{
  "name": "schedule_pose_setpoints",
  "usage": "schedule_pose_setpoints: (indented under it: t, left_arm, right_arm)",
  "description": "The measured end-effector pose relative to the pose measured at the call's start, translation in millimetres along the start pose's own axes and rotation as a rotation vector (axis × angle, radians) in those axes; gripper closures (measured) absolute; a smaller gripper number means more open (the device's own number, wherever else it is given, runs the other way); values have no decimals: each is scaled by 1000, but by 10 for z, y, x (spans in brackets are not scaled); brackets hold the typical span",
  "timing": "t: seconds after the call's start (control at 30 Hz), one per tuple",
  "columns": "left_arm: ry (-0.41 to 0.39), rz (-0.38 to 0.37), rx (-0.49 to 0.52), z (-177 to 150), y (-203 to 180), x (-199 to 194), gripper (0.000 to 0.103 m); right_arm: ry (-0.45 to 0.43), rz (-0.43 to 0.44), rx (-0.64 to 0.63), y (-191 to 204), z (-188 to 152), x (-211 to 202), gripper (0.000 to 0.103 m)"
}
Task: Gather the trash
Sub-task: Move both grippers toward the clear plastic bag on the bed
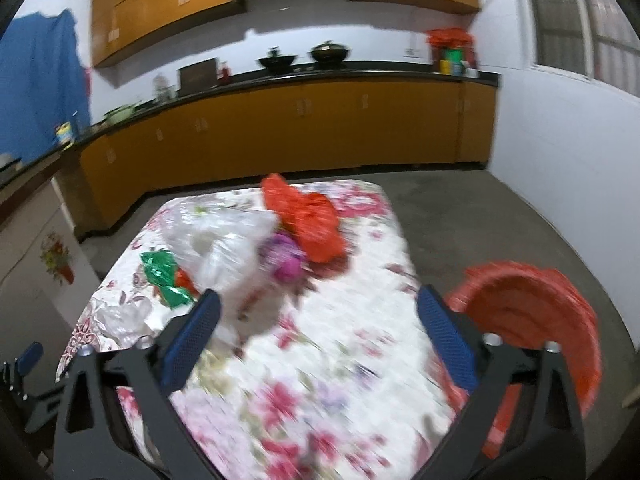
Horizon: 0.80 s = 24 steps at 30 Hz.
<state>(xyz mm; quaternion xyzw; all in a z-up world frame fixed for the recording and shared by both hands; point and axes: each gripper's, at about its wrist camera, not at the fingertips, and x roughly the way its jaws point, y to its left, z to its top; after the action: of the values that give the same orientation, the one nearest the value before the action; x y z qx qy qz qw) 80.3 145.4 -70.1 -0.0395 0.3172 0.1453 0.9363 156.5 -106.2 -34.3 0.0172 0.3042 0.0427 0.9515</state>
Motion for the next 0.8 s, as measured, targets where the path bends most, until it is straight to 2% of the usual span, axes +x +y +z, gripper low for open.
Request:
schedule_pose_setpoints:
  t: [0.03,0.17,0.3,0.47,0.57,0.63,0.67,0.73,0.8]
  left_arm:
    - [0,3,-4,19,46,43,4]
    - [16,-9,-26,81,137,264,4]
    - [31,-11,-37,116,220,431,4]
    - [45,-7,-39,138,274,587,7]
    - [50,-12,-38,141,289,648,10]
    - [52,-18,-35,143,296,671,12]
    - [53,-22,-33,142,297,684,14]
    - [55,-29,-32,136,298,703,17]
    - [60,-36,-31,137,296,722,19]
  right_arm:
    - [8,21,-12,83,52,103,21]
    - [12,70,-48,329,214,426,22]
    - [37,87,-71,504,304,756,22]
    - [90,86,-83,541,300,1040,25]
    - [124,82,-102,544,267,1171,38]
    - [149,99,-103,550,236,1238,56]
    - [157,114,-102,546,219,1249,61]
    - [159,133,-106,553,189,1241,81]
    - [151,149,-105,537,168,1198,89]
